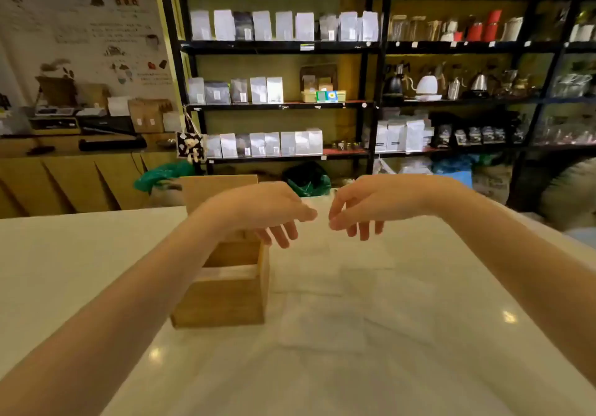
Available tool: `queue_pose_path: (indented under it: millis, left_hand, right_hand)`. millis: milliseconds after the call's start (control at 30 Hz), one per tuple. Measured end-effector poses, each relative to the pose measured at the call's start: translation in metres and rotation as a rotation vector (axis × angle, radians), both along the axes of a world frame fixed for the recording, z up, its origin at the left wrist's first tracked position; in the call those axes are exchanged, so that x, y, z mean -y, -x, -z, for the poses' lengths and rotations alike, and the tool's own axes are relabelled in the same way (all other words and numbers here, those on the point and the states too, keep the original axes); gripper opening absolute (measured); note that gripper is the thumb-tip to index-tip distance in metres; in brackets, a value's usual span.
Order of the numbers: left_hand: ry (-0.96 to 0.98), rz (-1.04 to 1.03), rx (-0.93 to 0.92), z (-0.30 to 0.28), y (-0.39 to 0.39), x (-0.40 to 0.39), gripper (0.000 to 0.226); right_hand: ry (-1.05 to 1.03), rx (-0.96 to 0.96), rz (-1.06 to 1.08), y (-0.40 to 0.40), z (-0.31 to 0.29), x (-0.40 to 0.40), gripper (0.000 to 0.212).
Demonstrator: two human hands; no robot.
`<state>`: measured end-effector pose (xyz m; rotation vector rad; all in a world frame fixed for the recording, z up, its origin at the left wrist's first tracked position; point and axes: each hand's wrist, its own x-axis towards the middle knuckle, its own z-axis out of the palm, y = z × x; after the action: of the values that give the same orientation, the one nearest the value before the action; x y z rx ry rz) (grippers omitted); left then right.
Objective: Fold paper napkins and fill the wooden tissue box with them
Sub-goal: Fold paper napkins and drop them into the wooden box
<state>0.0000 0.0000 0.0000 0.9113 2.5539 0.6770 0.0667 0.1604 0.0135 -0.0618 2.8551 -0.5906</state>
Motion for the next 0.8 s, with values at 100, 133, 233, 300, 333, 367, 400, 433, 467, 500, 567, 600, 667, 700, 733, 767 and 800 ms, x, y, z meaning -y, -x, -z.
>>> queue_pose_path:
  millis: [100, 133, 233, 300, 333, 367, 400, 433, 467, 500, 567, 600, 667, 700, 733, 767, 800]
  left_hand:
    - [0.043, 0.057, 0.017, 0.027, -0.01, 0.0, 0.032]
    - [0.042, 0.078, 0.014, 0.037, -0.016, 0.0, 0.031]
    - [0.094, 0.13, -0.198, 0.069, -0.03, -0.001, 0.03]
    - [0.081, 0.142, -0.381, 0.09, -0.036, 0.0, 0.031]
    - [0.058, 0.157, -0.426, 0.1, -0.039, 0.002, 0.031]
    - [0.023, 0.177, -0.456, 0.111, -0.042, 0.005, 0.032]
    - [-0.007, 0.201, -0.487, 0.12, -0.044, 0.006, 0.032]
    - [-0.033, 0.219, -0.516, 0.129, -0.046, 0.008, 0.033]
    - [-0.048, 0.229, -0.538, 0.137, -0.046, 0.01, 0.033]
    - [-0.062, 0.231, -0.551, 0.144, -0.045, 0.012, 0.033]
    - [-0.091, 0.225, -0.556, 0.154, -0.043, 0.015, 0.034]
    - [-0.107, 0.222, -0.557, 0.158, -0.042, 0.016, 0.035]
    - [-0.139, 0.233, -0.567, 0.163, -0.039, 0.018, 0.038]
    - [-0.157, 0.233, -0.563, 0.165, -0.039, 0.019, 0.038]
    - [-0.175, 0.227, -0.553, 0.166, -0.038, 0.02, 0.036]
    - [-0.192, 0.219, -0.544, 0.167, -0.038, 0.02, 0.034]
    - [-0.21, 0.216, -0.545, 0.168, -0.038, 0.02, 0.033]
  right_hand:
    - [-0.046, 0.056, 0.014, -0.005, 0.032, 0.003, 0.033]
    - [-0.053, 0.064, 0.017, -0.006, 0.045, 0.004, 0.033]
    - [-0.082, 0.037, 0.029, -0.01, 0.079, 0.001, 0.03]
    - [-0.1, -0.044, 0.04, -0.013, 0.096, -0.002, 0.027]
    - [-0.114, -0.082, 0.045, -0.015, 0.104, -0.004, 0.027]
    - [-0.126, -0.111, 0.052, -0.017, 0.112, -0.005, 0.027]
    - [-0.135, -0.137, 0.062, -0.019, 0.118, -0.006, 0.027]
    - [-0.153, -0.16, 0.073, -0.022, 0.122, -0.007, 0.028]
    - [-0.172, -0.183, 0.084, -0.024, 0.127, -0.006, 0.029]
    - [-0.189, -0.204, 0.089, -0.025, 0.13, -0.006, 0.03]
    - [-0.207, -0.238, 0.081, -0.027, 0.137, -0.007, 0.032]
    - [-0.211, -0.252, 0.077, -0.027, 0.14, -0.007, 0.032]
    - [-0.196, -0.288, 0.072, -0.027, 0.146, -0.006, 0.03]
    - [-0.178, -0.312, 0.071, -0.027, 0.148, -0.006, 0.027]
    - [-0.157, -0.336, 0.07, -0.027, 0.149, -0.005, 0.023]
    - [-0.136, -0.353, 0.067, -0.028, 0.15, -0.003, 0.02]
    - [-0.112, -0.368, 0.062, -0.028, 0.151, -0.002, 0.017]
